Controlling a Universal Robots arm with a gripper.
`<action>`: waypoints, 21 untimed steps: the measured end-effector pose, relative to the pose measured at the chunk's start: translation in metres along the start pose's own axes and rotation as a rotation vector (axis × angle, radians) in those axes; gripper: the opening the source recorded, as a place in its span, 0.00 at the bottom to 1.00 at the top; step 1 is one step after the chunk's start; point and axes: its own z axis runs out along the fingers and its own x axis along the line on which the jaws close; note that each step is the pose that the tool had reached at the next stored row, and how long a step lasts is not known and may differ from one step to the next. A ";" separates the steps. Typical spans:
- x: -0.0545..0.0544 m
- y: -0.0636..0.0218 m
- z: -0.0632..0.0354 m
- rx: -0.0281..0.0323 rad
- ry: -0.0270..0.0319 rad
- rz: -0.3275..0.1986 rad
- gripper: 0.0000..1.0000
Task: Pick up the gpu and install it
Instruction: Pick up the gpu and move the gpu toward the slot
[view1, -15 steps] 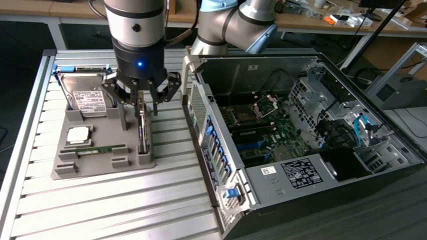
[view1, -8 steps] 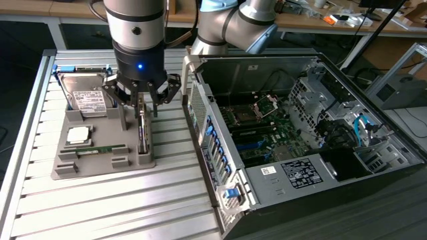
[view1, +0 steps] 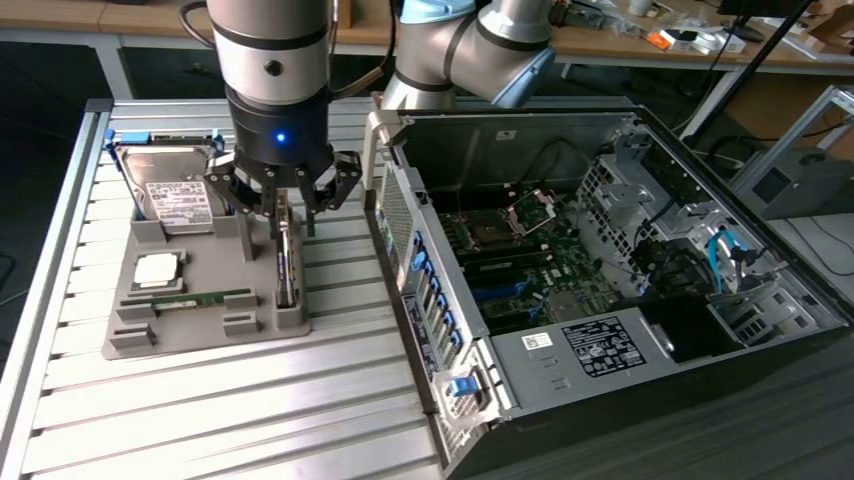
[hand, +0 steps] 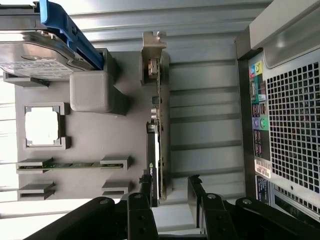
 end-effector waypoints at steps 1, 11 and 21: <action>0.000 0.0000 0.0006 0.0000 0.0000 0.000 0.42; 0.000 -0.0003 0.0061 0.0001 0.0000 0.000 0.42; 0.000 -0.0006 0.0124 0.0002 0.0000 0.000 0.42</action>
